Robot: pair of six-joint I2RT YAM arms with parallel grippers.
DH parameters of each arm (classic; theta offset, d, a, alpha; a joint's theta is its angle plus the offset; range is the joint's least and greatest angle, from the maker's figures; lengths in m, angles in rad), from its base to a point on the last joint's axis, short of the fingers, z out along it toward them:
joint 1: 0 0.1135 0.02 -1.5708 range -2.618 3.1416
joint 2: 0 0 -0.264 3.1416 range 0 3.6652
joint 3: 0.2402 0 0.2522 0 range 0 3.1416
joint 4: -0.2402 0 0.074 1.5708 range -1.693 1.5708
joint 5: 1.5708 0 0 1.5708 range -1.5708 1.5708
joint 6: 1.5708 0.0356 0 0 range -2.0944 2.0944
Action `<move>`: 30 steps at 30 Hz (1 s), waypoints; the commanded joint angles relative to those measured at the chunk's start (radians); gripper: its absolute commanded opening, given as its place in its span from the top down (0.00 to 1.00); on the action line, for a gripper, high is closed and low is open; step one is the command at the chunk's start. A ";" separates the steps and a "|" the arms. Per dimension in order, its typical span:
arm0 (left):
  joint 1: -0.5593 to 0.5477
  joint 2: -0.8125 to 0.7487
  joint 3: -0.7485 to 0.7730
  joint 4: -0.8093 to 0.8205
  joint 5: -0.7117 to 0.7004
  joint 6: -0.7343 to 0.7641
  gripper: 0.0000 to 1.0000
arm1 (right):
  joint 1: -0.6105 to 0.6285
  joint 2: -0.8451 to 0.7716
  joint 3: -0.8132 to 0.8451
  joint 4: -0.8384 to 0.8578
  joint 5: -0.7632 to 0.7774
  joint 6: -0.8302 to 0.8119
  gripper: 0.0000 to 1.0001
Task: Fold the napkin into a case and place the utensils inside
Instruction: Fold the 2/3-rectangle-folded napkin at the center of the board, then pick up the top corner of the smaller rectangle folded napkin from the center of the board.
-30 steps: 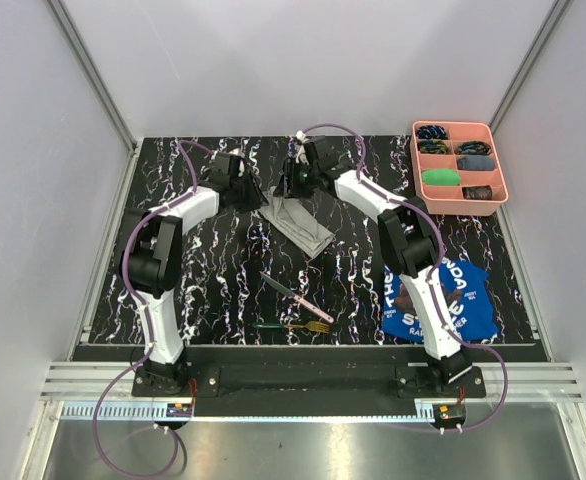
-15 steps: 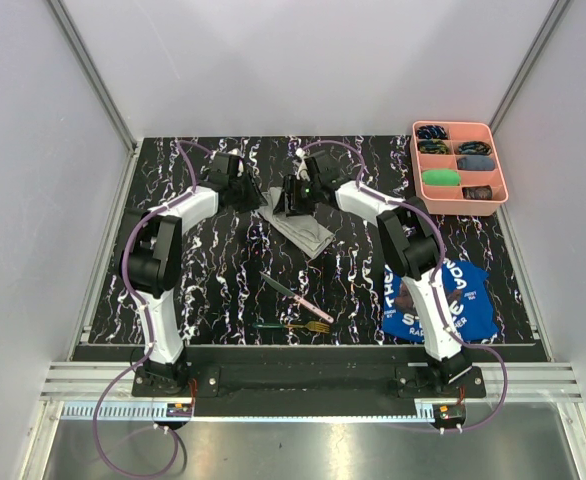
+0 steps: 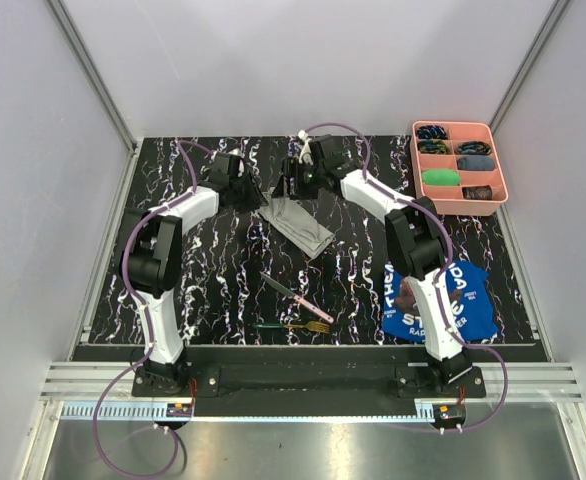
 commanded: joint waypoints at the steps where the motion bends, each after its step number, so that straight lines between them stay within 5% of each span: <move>1: 0.003 -0.004 0.025 0.024 -0.015 0.012 0.65 | -0.014 0.031 0.113 -0.006 -0.039 -0.037 0.28; 20: 0.003 0.006 0.060 0.028 -0.001 0.023 0.57 | -0.015 0.129 0.228 -0.058 -0.045 -0.067 0.28; 27: 0.002 0.012 0.071 0.026 -0.020 0.024 0.51 | -0.014 0.161 0.273 -0.063 -0.051 -0.054 0.39; 30: -0.003 0.026 0.094 0.008 -0.044 0.041 0.50 | -0.014 0.161 0.274 -0.066 -0.056 -0.053 0.50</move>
